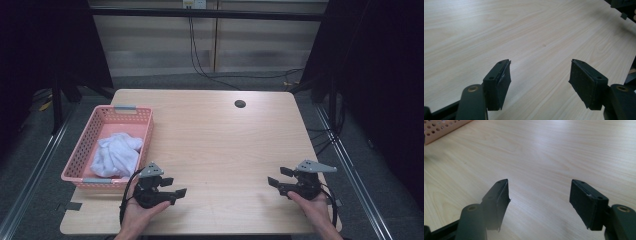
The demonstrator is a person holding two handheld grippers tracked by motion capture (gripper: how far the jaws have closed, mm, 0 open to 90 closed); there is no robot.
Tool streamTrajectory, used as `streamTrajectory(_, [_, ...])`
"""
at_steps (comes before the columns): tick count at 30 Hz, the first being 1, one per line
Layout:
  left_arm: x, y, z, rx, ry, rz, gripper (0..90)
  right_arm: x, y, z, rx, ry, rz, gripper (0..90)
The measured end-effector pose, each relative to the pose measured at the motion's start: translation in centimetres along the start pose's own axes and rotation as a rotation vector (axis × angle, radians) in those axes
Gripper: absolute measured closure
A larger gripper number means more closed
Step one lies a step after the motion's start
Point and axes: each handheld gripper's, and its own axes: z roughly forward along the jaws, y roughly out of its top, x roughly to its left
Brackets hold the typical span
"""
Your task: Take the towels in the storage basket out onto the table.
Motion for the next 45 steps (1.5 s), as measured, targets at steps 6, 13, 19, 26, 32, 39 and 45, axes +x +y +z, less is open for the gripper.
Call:
streamTrajectory(6, [1.0, 0.1, -2.8, -0.094, 0.007, -0.075, 28.9, 0.5, 0.0, 0.0, 0.008, 0.023, -0.014, 31.6])
streamTrajectory(13, [1.9, 0.0, -5.0, -0.112, 0.064, -0.059, 29.2, 0.4, 0.1, 0.0, -0.001, 0.037, -0.014, 31.5])
streamTrajectory(19, [2.7, 1.2, -6.7, -0.118, 0.104, -0.028, 29.6, 0.7, 0.1, -0.1, -0.014, 0.067, -0.02, 30.8])
streamTrajectory(26, [5.0, 2.2, -8.5, -0.095, 0.153, -0.037, 28.6, 0.6, 0.2, -0.1, -0.011, 0.062, -0.023, 30.5])
streamTrajectory(32, [7.3, 2.8, -9.7, -0.071, 0.223, -0.074, 23.1, 0.6, 0.2, 0.0, -0.008, 0.064, -0.022, 30.4])
streamTrajectory(39, [9.5, 3.3, -11.1, -0.073, 0.279, -0.092, 18.2, 0.7, 0.2, 0.0, -0.006, 0.063, -0.025, 30.2])
streamTrajectory(45, [12.1, 3.8, -12.0, -0.032, 0.323, -0.126, 21.1, 0.8, 0.2, 0.3, 0.007, 0.071, -0.03, 30.1])
